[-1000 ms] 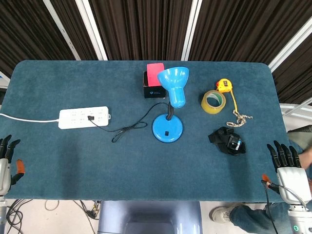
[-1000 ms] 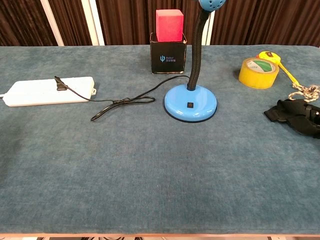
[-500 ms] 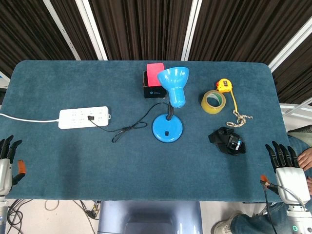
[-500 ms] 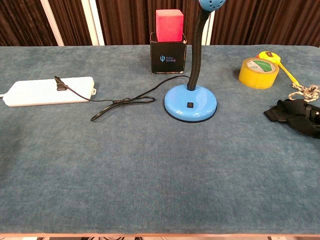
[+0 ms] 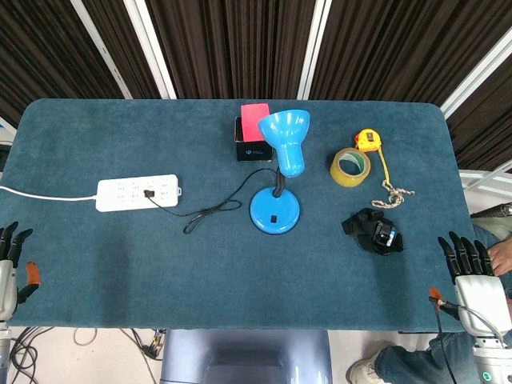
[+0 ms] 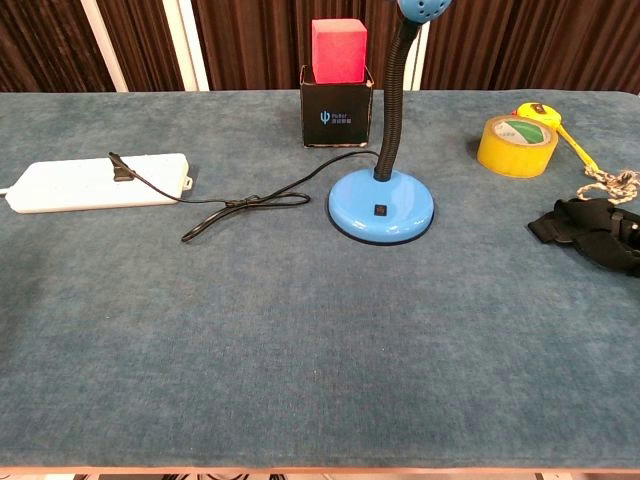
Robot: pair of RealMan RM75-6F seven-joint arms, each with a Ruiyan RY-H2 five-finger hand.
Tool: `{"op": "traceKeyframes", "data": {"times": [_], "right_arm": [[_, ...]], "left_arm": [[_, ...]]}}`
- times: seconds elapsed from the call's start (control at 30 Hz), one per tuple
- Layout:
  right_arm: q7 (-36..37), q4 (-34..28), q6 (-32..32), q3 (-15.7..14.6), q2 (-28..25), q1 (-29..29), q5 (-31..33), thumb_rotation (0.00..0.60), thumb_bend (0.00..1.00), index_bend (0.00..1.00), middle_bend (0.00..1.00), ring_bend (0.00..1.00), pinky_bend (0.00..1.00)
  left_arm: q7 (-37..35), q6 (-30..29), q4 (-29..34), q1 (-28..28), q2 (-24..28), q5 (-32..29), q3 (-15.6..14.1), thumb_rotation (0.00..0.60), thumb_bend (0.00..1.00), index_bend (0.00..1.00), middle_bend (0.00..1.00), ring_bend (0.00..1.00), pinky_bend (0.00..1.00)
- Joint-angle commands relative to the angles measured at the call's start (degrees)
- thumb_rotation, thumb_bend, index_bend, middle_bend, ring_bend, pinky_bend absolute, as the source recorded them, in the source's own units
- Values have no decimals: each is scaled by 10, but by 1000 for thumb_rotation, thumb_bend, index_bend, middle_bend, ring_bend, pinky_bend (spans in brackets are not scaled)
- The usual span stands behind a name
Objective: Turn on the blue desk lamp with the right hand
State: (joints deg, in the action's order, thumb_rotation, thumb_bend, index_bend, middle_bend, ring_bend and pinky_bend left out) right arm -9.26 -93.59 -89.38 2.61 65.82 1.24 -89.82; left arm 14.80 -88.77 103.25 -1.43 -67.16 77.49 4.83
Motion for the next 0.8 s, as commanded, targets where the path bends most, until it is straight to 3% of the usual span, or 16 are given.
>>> {"op": "traceKeyframes", "data": {"times": [0.03,0.17,0.4,0.6,0.8], "right_arm": [[5,-6,9,-3,0,2,2,600,289,0,0,68,115],[27,-36,37,-11,-8,14,-3,600,290,0,13,132,233],[-2,-90,128,11,-22,77,18,600,391,0,187,300,399],[-51,-115,226,53,5,149,92,600,402,0,402,478,503],[-114,-116,287,85,51,208,186,600,578,0,608,678,584]], "left_arm": [[0,3,2,-1,0,-1,-1,600,637,150,23,0,0],[-3,5,4,-1,2,-2,-1,600,637,149,23,0,0],[0,7,7,-2,1,-4,-1,600,637,148,23,0,0],[5,5,4,-3,-1,-8,2,600,637,148,23,0,0],[4,6,5,-3,0,-7,1,600,637,148,23,0,0]]}}
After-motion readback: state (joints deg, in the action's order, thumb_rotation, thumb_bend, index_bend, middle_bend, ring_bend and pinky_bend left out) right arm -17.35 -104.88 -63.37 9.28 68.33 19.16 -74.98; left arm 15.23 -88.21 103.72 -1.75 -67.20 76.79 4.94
